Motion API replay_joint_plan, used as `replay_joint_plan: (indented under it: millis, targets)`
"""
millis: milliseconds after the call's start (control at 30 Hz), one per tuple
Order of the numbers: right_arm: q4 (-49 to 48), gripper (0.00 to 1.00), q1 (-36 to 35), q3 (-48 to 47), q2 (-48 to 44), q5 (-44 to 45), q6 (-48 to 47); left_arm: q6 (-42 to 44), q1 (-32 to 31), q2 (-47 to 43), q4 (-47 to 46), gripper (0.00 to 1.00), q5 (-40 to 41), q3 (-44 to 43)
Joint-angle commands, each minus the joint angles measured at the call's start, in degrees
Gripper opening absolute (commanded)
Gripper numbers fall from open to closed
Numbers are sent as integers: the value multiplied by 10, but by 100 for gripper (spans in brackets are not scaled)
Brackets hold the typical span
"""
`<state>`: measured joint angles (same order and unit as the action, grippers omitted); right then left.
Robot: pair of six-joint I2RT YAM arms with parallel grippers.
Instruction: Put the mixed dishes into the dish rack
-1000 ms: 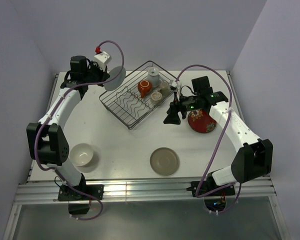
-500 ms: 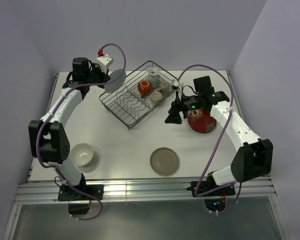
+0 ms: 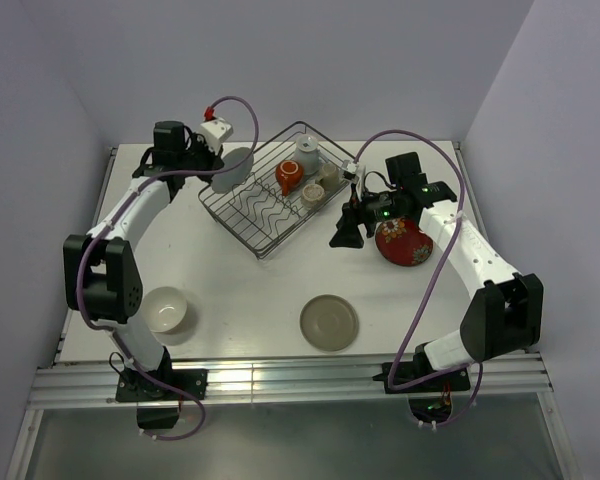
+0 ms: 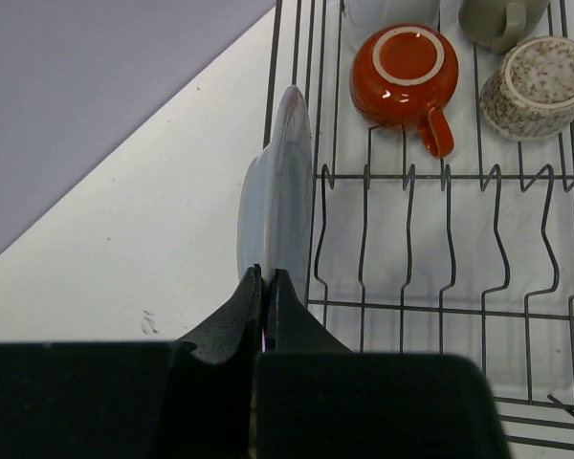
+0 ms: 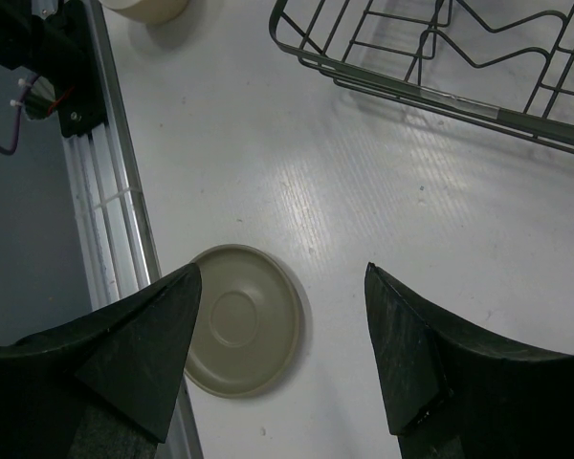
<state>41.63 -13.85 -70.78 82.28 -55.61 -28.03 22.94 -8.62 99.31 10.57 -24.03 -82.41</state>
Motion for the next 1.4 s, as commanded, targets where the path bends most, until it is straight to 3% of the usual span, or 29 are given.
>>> replay_joint_plan:
  millis: [0, 600, 700, 800, 1233, 1367]
  targets:
    - [1, 76, 6, -2, -2, -14, -7, 14, -6, 7, -46, 0, -3, -21]
    - [3, 76, 10, 9, -4, -14, -11, 8, -25, 71, -45, 1, 12, -43]
    - [4, 76, 11, 11, -3, -15, -11, 5, -25, 74, -46, 8, 12, -41]
    - [3, 76, 11, 10, -1, -15, -11, -3, -25, 75, -49, 21, 16, -42]
    - [6, 76, 11, 10, -5, -10, -16, -54, -24, 43, -62, 54, 41, -65]
    - [9, 76, 12, 9, -7, -5, -22, -68, -23, 15, -68, 57, 32, -64]
